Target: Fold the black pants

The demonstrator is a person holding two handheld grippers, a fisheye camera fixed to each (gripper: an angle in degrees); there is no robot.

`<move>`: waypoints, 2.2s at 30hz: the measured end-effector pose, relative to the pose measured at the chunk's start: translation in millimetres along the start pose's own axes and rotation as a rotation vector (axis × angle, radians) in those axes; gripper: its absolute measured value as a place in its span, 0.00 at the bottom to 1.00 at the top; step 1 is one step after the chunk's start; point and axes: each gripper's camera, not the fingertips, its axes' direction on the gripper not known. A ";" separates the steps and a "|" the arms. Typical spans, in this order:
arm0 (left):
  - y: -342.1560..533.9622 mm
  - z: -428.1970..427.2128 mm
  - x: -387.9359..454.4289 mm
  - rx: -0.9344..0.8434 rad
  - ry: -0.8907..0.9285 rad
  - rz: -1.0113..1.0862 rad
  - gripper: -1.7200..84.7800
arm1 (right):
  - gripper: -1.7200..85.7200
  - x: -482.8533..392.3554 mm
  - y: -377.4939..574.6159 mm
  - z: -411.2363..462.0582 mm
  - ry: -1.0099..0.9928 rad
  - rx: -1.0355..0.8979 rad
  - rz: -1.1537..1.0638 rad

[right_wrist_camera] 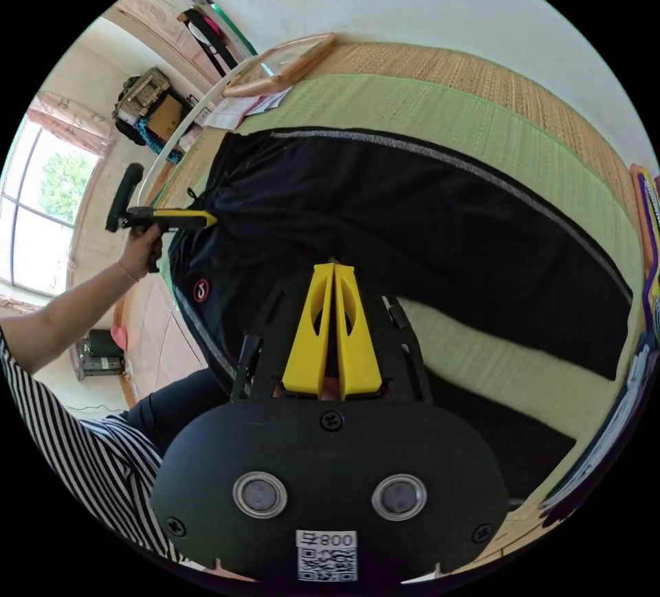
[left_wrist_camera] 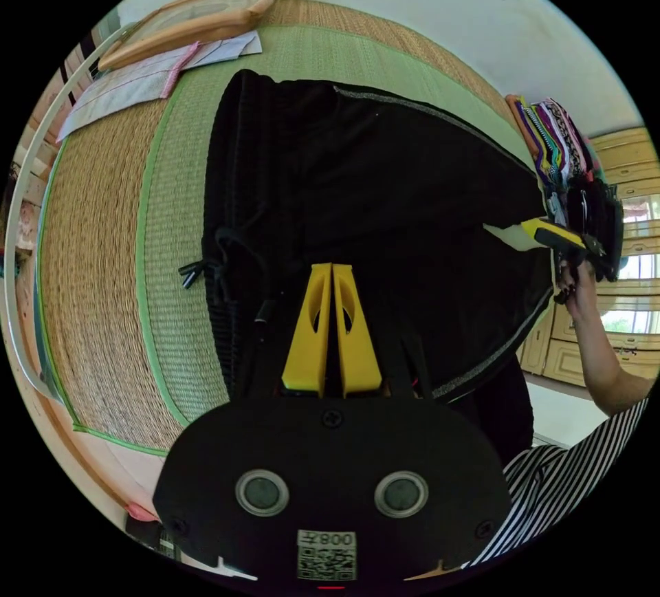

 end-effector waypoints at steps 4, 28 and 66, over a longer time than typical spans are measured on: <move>-11.4 4.0 16.4 0.004 -0.002 -0.032 0.02 | 0.02 17.1 40.1 17.4 0.051 -0.108 0.088; -121.3 69.4 299.1 -0.107 0.077 0.282 0.02 | 0.02 92.4 155.1 -82.9 0.101 0.047 0.385; -390.0 156.8 852.2 -0.045 0.146 0.742 0.11 | 0.11 321.1 283.8 -334.2 0.301 0.264 0.670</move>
